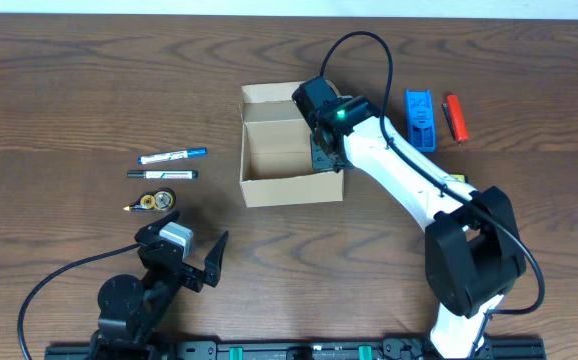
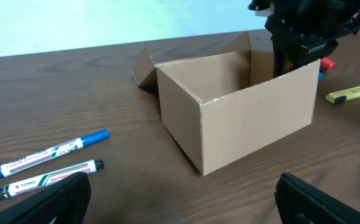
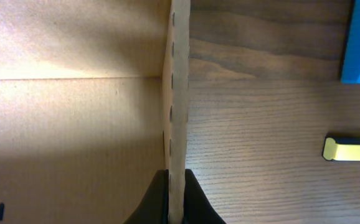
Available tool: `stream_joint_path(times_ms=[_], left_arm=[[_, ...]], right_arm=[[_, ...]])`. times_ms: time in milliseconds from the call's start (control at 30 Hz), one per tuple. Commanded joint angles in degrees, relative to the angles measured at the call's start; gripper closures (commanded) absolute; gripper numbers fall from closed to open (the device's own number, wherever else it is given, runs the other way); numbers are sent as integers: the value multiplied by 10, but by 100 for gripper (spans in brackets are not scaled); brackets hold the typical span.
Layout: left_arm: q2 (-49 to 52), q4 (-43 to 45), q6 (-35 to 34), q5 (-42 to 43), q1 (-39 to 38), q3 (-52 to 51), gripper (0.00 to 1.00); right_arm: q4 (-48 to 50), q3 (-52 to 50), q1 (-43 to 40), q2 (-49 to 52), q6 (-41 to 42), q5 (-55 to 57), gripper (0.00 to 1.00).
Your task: Pack container
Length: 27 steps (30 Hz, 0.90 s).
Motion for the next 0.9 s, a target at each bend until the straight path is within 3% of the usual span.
stream_joint_path(times_ms=[0, 133, 167, 233, 333, 733, 867], left_arm=[[-3, -3, 4, -2, 3, -14, 5], [-3, -3, 4, -2, 3, -14, 5], [-3, -3, 4, -2, 3, -14, 5], [-3, -3, 4, -2, 3, -14, 5], [-3, -3, 4, -2, 3, -14, 5], [-3, -3, 4, -2, 3, -14, 5], [-3, -3, 4, -2, 3, -14, 5]], right_arm=[[-9, -31, 5, 19, -15, -21, 99], [-14, -31, 4, 19, 5, -21, 99], [-15, -31, 4, 19, 5, -23, 77], [-20, -31, 4, 19, 5, -39, 22], [-35, -31, 5, 11, 5, -52, 1], [-58, -31, -7, -233, -49, -52, 1], [-92, -37, -8, -257, -43, -56, 1]])
